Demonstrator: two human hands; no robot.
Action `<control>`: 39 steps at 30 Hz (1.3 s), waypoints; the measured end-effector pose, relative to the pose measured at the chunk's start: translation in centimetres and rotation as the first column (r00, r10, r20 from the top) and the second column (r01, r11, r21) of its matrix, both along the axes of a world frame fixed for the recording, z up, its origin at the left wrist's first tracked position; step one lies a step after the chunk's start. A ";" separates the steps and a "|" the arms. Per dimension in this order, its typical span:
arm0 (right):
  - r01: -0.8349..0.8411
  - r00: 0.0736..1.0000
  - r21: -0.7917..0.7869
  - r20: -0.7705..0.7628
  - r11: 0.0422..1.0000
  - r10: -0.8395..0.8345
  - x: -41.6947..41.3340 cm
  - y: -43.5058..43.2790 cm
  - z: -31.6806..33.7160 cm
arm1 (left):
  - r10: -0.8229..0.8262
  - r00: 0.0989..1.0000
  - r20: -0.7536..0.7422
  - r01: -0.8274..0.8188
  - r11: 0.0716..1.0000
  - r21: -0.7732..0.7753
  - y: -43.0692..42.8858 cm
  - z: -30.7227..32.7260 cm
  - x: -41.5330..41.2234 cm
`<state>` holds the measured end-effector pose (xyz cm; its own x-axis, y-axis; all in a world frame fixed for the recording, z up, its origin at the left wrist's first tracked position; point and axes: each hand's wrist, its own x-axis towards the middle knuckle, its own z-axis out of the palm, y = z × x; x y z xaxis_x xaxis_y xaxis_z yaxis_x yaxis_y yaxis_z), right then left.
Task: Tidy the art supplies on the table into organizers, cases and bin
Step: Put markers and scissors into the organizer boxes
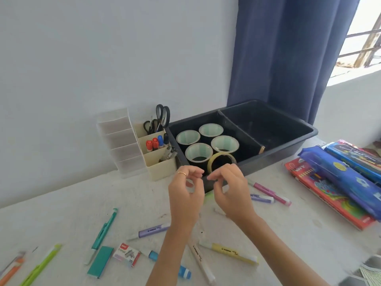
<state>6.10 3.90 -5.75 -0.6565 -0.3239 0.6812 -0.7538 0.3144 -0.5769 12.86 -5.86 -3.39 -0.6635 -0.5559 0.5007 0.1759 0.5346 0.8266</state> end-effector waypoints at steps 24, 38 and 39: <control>0.474 0.828 0.073 0.303 0.878 -0.472 -3.9 17.2 -3.9 | -0.215 0.846 0.488 0.340 0.922 -0.184 10.5 -4.8 -7.1; 0.434 0.858 -0.255 0.410 0.864 -0.310 -1.9 16.4 -1.5 | -0.270 0.714 0.645 0.614 0.684 -0.394 12.5 -3.9 -8.6; 0.424 0.862 -0.290 0.420 0.858 -0.283 -1.8 15.9 -0.8 | -0.289 0.739 0.608 0.581 0.730 -0.360 12.1 -3.6 -8.0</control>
